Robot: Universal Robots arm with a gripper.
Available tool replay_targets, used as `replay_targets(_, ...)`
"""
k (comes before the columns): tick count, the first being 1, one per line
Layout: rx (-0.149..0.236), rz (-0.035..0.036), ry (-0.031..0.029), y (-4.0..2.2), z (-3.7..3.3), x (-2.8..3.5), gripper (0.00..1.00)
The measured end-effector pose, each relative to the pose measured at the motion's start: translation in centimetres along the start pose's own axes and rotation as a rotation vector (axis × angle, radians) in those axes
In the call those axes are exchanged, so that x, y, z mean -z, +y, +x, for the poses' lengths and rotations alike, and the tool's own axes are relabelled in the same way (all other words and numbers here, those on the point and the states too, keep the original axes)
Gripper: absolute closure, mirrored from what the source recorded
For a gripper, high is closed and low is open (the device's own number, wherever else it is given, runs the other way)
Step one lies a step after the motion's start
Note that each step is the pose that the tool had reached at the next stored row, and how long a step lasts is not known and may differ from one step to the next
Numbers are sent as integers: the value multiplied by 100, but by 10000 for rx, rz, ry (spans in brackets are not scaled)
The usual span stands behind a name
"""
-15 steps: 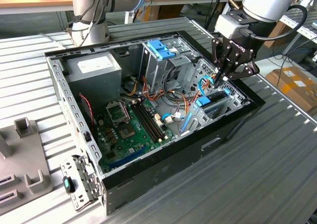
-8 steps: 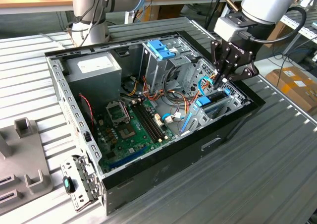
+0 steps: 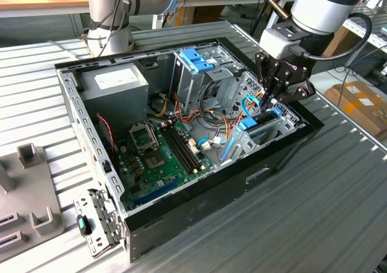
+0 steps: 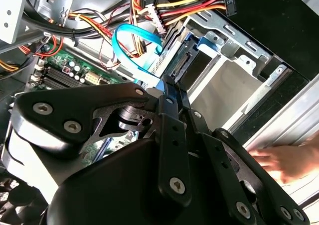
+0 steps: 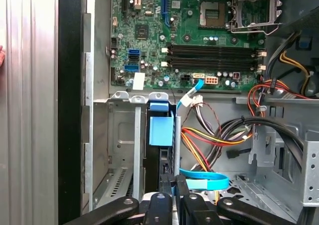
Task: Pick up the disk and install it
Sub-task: 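Insert the first disk wire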
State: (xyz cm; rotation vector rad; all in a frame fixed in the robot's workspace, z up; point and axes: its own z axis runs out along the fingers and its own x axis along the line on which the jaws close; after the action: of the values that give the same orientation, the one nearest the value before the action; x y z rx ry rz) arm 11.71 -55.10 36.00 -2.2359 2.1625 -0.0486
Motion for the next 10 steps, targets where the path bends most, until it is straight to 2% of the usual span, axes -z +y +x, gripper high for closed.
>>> replay_targets(9,307,370,1,50,10,-33,84)
replay_targets(10,312,376,2,51,10,-33,84)
